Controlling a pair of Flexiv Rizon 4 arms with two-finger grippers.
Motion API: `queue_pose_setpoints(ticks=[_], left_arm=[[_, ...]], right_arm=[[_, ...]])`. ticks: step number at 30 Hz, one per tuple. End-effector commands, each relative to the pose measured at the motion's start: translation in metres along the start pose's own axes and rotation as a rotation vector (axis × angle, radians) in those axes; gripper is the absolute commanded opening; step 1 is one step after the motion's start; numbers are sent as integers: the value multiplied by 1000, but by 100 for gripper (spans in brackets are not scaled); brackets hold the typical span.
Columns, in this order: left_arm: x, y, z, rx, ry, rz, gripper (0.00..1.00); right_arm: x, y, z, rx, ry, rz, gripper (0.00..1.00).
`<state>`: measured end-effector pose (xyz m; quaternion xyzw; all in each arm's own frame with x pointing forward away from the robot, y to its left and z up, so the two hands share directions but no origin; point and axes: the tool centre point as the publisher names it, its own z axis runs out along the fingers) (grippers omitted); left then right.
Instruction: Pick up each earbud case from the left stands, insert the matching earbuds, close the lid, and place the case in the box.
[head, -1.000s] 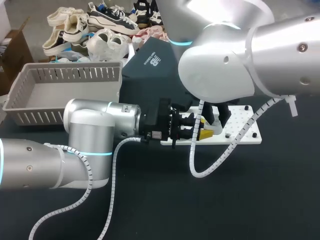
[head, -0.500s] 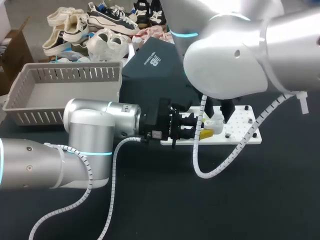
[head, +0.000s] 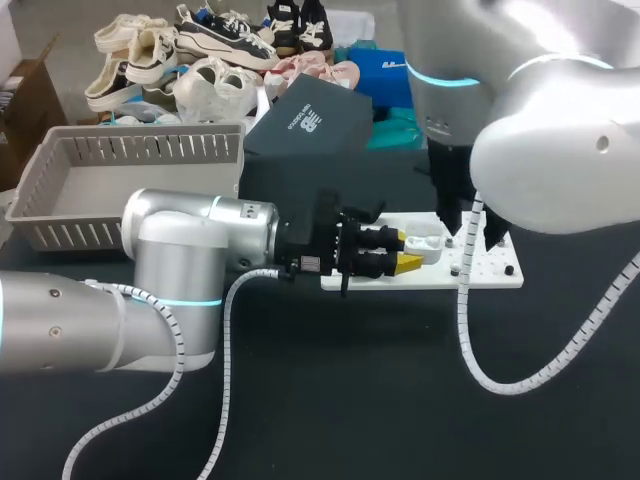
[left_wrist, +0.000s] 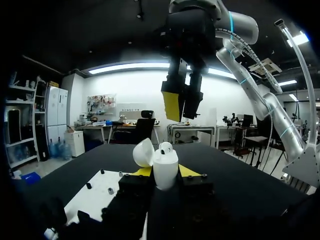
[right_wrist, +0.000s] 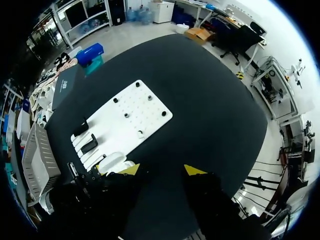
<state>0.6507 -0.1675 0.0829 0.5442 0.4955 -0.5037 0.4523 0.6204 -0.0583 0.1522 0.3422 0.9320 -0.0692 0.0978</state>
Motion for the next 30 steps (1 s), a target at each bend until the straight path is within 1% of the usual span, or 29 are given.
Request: queue_pose_setpoints(ticks=[1,5,11,14,18,23,24,27,30], left_arm=[[-7,-10,-11,-32,42,-11,0],[-6,-15,-15,-49,62,-23,0],[-10,-22,-20,-67,74,-19,0],[-11,-24,-23,-75,76,-13,0],[-12,-23,-29,-78,80,-4,0],[-11,-25,-36,-62,88,11,0],[-11,-26,-38,-60,88,12,0],[-9,-26,-43,-52,77,12,0],[-9,-26,-48,-42,76,22,0]], right_arm=[[-10,-14,5,-210,6,-3,49],[-21,-14,10,-233,12,-10,50],[-26,-8,12,-271,10,-50,50],[-25,-4,14,-271,3,-68,51],[-23,-1,20,-279,3,-80,50],[-18,-2,31,-288,8,-85,53],[-17,-2,33,-291,10,-87,52],[-12,0,36,-299,3,-94,54],[-6,2,38,-304,-2,-111,53]])
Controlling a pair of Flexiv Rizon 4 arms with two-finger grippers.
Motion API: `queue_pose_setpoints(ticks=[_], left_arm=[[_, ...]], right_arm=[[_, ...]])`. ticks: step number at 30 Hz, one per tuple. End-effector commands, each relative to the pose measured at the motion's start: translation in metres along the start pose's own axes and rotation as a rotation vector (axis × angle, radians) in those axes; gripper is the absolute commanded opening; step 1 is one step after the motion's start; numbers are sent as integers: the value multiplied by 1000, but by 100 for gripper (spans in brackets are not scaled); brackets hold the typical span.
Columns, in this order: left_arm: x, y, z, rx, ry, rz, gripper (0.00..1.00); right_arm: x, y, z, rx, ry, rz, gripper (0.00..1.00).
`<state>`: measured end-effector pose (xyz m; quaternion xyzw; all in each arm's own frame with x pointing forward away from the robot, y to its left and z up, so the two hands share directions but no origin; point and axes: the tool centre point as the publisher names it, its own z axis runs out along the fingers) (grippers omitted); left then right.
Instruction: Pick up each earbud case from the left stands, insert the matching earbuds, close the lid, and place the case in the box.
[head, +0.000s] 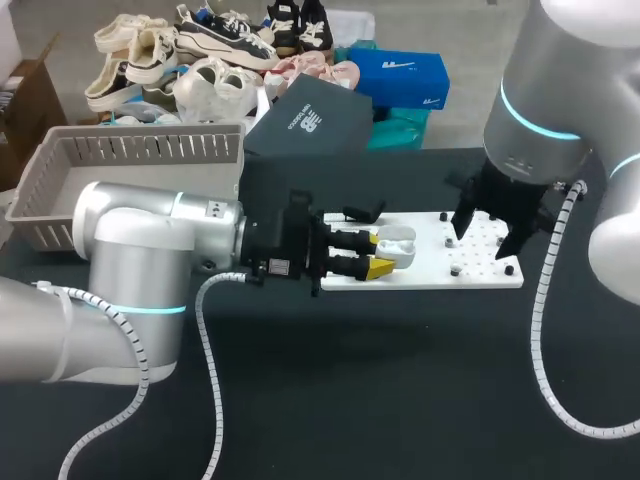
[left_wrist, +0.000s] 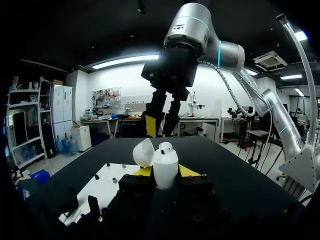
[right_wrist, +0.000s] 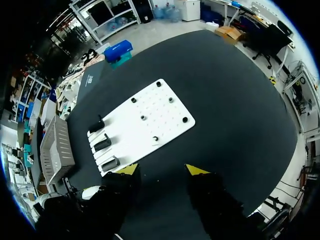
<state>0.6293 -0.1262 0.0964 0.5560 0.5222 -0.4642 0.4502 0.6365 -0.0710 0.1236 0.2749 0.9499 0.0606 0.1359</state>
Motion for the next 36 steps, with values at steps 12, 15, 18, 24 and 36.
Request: queue_pose_setpoints(ticks=[12,15,18,24,36], left_arm=[[5,4,-20,9,-16,29,0],[5,4,-20,9,-16,29,0],[5,4,-20,9,-16,29,0],[5,4,-20,9,-16,29,0],[5,4,-20,9,-16,29,0]], right_arm=[[16,11,27,-4,-6,-84,49],[15,18,33,3,-15,-110,48],[13,21,41,14,-26,-137,45],[5,20,55,11,-26,-155,45],[-9,12,73,-3,-23,-152,48]])
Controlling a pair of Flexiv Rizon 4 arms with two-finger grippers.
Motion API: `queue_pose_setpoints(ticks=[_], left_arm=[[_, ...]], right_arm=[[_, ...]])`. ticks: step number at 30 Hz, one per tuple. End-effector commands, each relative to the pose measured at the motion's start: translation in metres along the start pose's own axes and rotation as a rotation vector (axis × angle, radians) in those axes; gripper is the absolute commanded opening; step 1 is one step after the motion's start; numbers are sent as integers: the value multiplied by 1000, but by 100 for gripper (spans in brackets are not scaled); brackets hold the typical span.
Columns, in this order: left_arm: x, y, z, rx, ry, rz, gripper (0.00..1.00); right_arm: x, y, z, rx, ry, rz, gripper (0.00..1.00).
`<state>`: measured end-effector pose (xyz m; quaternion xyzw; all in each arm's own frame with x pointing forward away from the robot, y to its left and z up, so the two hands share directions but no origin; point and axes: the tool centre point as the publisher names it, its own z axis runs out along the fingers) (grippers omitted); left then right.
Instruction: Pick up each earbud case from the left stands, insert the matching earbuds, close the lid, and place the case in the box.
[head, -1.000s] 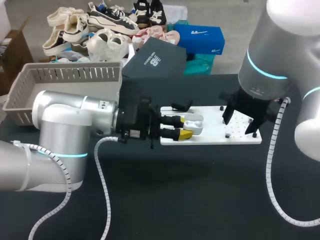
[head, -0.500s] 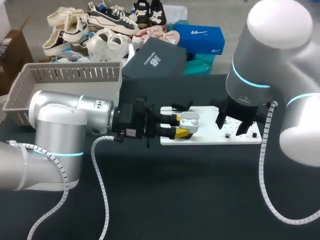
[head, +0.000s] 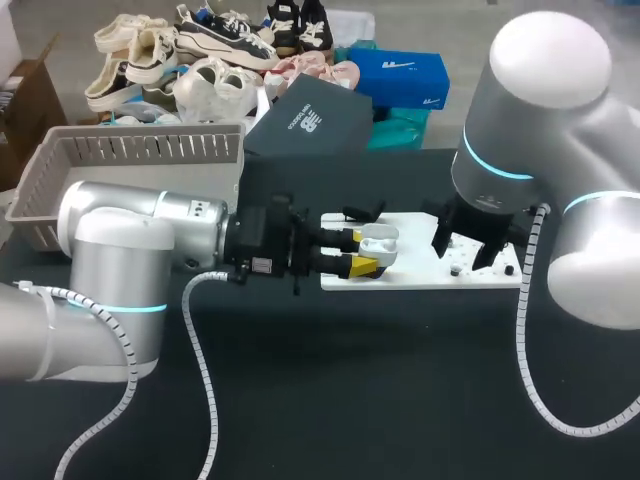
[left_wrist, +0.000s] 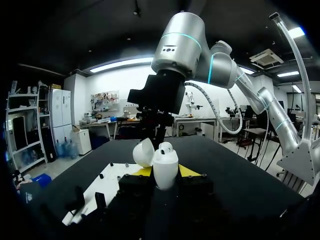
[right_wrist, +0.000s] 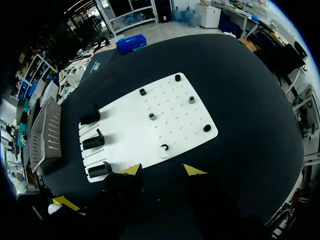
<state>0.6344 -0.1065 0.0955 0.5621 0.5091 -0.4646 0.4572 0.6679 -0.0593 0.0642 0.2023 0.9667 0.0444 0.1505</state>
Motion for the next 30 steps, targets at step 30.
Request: queue_pose_setpoints(ticks=[30], left_arm=[[1,0,0,-2,-2,2,0]], right_arm=[[-6,3,46,25,18,94,39]])
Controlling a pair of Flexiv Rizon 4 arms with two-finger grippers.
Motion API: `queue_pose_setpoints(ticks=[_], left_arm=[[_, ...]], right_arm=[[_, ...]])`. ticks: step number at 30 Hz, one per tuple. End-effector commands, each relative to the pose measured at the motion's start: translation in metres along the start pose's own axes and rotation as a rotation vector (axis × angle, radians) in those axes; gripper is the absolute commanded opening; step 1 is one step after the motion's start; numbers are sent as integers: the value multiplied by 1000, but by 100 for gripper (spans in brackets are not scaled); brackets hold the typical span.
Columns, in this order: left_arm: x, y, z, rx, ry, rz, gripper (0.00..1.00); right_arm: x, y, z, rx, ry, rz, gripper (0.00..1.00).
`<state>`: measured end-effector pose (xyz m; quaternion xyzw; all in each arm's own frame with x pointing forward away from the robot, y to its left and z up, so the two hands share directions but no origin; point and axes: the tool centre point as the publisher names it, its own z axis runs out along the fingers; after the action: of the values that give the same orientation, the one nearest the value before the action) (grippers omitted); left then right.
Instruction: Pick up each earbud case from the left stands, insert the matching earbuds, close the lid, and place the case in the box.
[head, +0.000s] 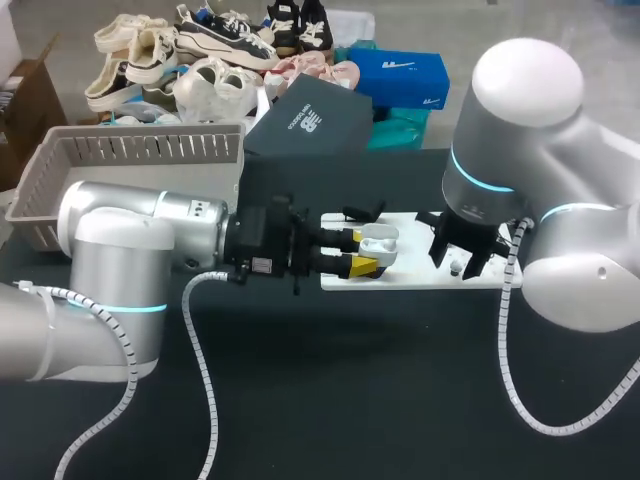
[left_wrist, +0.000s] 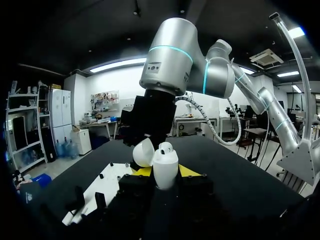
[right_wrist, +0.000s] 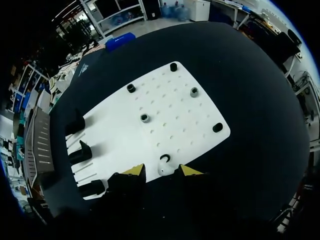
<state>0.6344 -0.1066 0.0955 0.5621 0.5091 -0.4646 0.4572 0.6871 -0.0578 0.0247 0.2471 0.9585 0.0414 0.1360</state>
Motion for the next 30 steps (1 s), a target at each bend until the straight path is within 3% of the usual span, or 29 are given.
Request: queue_pose_setpoints(ticks=[1,15,24,30], left_arm=[[1,0,0,-2,-2,2,0],[1,0,0,-2,-2,2,0],[1,0,0,-2,-2,2,0],[1,0,0,-2,-2,2,0]], right_arm=[[-1,1,3,1,-2,4,38],[-2,0,5,13,1,9,26],[-3,-1,5,17,3,10,0],[-4,-2,1,22,1,13,0]])
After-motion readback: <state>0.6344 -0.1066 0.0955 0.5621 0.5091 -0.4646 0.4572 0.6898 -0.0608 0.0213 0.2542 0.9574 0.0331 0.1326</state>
